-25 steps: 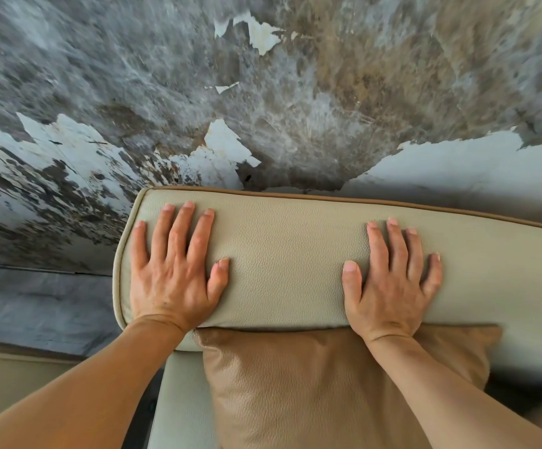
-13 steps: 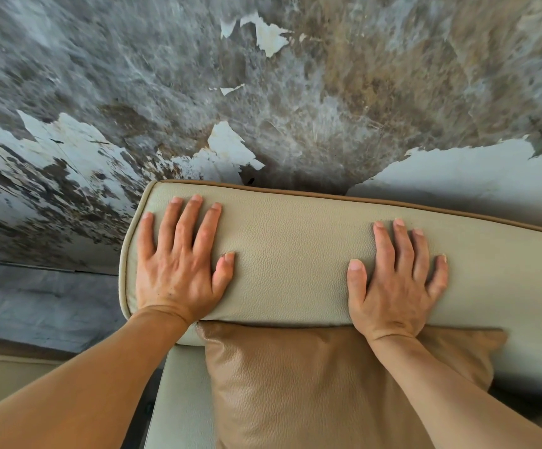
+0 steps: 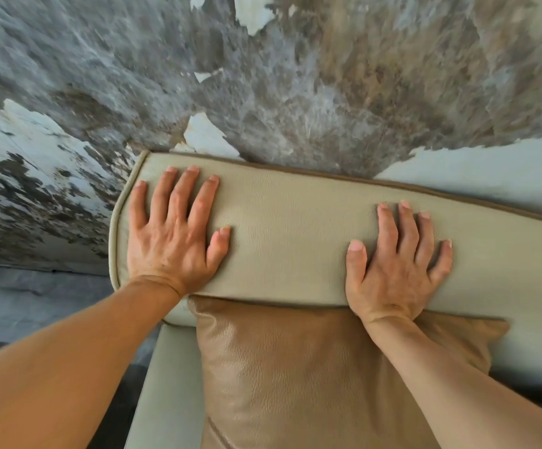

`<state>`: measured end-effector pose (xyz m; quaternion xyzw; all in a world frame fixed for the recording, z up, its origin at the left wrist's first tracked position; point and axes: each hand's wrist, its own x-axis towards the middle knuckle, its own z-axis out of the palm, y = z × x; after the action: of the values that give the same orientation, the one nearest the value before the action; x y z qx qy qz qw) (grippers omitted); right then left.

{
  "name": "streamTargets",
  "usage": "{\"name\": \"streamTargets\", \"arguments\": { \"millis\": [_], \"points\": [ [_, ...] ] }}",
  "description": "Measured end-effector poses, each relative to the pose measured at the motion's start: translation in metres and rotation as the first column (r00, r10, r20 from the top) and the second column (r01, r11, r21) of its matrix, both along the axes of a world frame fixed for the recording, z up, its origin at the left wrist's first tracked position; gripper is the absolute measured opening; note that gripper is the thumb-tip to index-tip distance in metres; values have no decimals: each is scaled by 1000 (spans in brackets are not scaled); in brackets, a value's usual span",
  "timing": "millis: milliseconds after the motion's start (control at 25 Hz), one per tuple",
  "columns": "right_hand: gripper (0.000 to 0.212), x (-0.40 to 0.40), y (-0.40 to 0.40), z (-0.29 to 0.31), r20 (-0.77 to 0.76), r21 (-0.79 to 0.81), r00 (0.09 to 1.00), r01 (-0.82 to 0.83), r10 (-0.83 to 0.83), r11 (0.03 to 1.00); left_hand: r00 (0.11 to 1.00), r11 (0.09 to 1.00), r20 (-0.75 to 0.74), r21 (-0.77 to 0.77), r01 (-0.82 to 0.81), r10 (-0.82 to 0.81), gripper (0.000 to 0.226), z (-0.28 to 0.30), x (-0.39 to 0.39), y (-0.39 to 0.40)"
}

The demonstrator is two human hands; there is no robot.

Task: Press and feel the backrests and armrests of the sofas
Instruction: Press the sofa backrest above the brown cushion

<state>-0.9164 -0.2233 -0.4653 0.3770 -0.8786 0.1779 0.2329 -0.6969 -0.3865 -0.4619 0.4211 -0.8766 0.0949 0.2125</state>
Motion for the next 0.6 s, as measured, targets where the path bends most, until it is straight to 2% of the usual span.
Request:
{"name": "streamTargets", "arguments": {
  "millis": [440, 600],
  "points": [
    [62, 7, 5, 4, 24, 51, 999, 39, -40, 998, 1000, 998, 5, 63, 28, -29, 67, 5, 3, 3],
    [67, 14, 11, 24, 118, 281, 987, 76, -113, 957, 996, 987, 44, 146, 72, -79, 66, 17, 7, 7]
  ]
}}
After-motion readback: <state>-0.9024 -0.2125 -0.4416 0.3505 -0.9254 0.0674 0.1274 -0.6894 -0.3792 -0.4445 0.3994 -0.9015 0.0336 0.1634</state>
